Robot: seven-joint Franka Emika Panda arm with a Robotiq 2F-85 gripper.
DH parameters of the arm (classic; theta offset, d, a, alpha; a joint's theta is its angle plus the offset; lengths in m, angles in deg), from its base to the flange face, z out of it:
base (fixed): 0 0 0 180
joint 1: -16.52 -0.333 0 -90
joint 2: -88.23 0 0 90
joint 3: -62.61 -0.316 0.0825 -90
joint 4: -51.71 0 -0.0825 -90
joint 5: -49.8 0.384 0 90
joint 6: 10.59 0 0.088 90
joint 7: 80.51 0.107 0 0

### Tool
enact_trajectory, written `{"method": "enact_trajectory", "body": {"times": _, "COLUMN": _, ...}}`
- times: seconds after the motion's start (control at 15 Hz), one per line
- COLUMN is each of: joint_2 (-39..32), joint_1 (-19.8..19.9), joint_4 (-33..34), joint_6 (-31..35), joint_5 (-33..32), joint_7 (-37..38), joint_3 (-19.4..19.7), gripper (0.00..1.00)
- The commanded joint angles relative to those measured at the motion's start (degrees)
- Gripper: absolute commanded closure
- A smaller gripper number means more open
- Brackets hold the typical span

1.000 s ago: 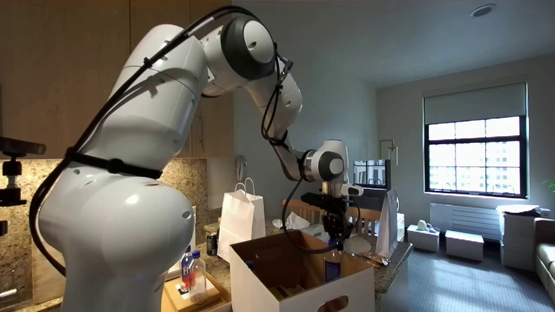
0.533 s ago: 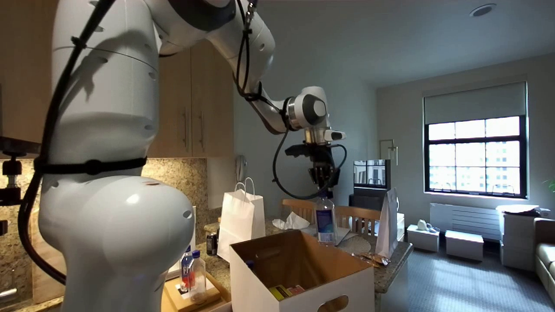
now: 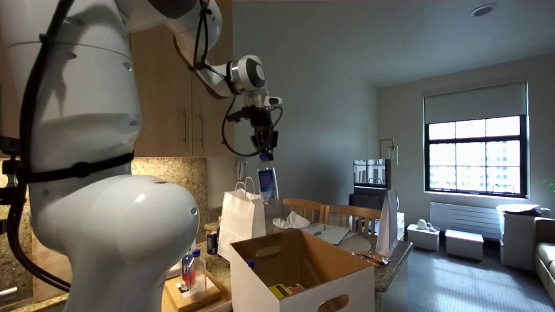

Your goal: Remove two bottles from the box

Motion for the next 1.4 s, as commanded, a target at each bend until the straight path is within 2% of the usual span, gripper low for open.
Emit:
{"method": "enact_trajectory", "body": {"times": 0.0, "joint_2": -1.37, "joint_1": -2.52, "joint_4": 1.97, "joint_6": -1.47, "joint_5": -3.70, "joint_7": 3.09, "joint_3": -5.47, "gripper": 0.86}}
{"method": "enact_trajectory", "body": {"times": 0.27, "joint_2": -3.36, "joint_1": -6.61, "joint_4": 1.20, "joint_6": -0.09, "joint_5": -6.82, "joint_7": 2.15, "joint_3": -10.79, "gripper": 0.86}}
{"method": "enact_trajectory", "body": {"times": 0.6, "joint_2": -8.38, "joint_1": -11.61, "joint_4": 1.20, "joint_6": 3.03, "joint_5": -5.28, "joint_7": -1.59, "joint_3": -13.69, "gripper": 0.86}}
{"method": "enact_trajectory", "body": {"times": 0.93, "joint_2": -16.88, "joint_1": -14.65, "joint_4": 1.90, "joint_6": 6.82, "joint_5": -1.61, "joint_7": -5.84, "joint_3": -13.34, "gripper": 0.86}}
{"method": "enact_trajectory", "body": {"times": 1.33, "joint_2": -21.36, "joint_1": -16.15, "joint_4": -3.53, "joint_6": 14.29, "joint_5": 3.04, "joint_7": -10.26, "joint_3": -12.21, "gripper": 0.86}}
